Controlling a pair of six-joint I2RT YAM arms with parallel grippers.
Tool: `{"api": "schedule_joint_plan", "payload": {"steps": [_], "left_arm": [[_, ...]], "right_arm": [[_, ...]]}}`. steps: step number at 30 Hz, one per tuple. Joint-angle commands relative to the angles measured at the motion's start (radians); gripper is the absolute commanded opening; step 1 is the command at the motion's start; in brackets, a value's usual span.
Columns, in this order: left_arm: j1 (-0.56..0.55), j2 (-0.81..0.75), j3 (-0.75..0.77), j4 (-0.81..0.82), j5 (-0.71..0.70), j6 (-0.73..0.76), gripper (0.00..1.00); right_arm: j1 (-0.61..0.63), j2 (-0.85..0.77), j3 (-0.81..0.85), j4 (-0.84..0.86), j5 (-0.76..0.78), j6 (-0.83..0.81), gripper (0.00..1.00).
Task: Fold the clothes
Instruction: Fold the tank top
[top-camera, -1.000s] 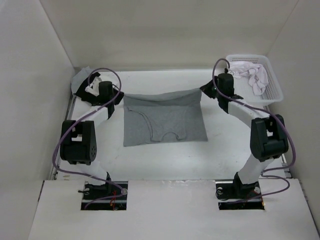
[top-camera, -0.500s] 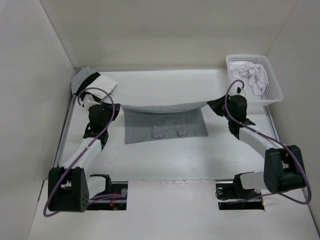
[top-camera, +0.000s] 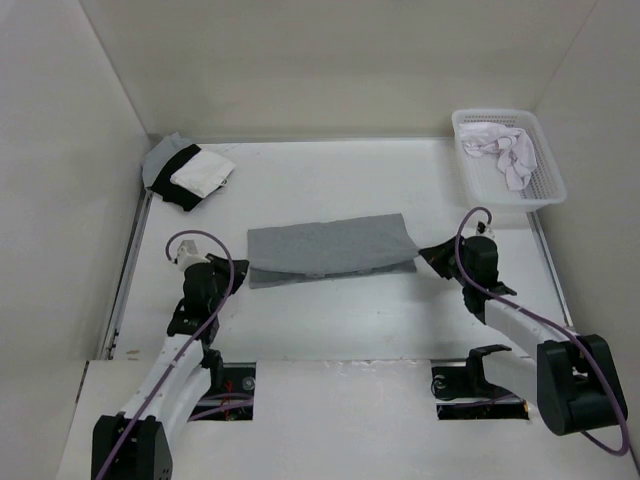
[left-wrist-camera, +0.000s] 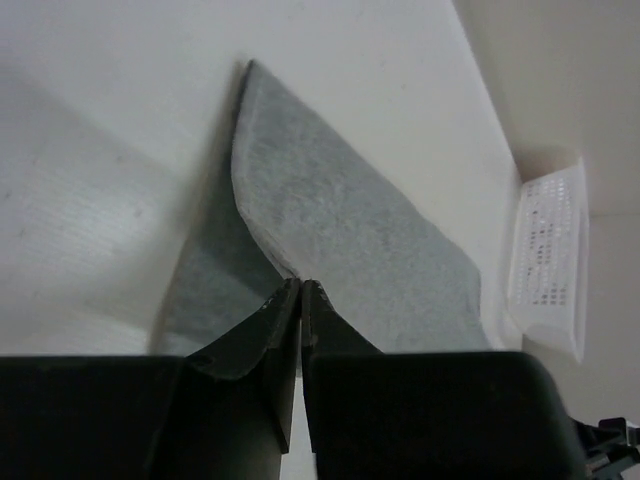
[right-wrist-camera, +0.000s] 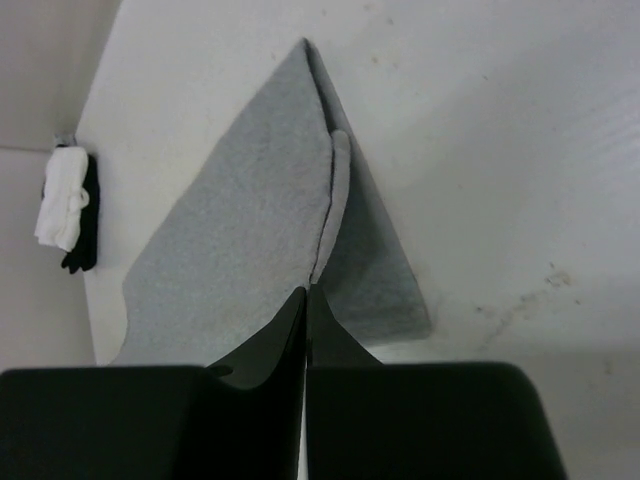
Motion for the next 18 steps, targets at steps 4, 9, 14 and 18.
{"api": "schedule_joint_plan", "payload": {"steps": [4, 9, 14, 18], "left_arm": [[0.044, 0.005, -0.019, -0.062, -0.029, 0.018, 0.21], [0.049, 0.066, 0.079, -0.025, -0.038, 0.024, 0.21], [-0.208, 0.279, 0.154, 0.122, -0.116, -0.029, 0.2], [-0.385, 0.485, 0.197, 0.243, -0.19, -0.046, 0.2]], "right_arm": [[-0.003, -0.001, -0.057, -0.013, -0.003, 0.01, 0.25], [-0.003, -0.018, -0.013, -0.04, 0.036, -0.053, 0.45], [0.03, 0.17, 0.085, 0.02, 0.045, -0.061, 0.47], [0.033, 0.265, 0.118, 0.075, 0.031, -0.03, 0.46]]}}
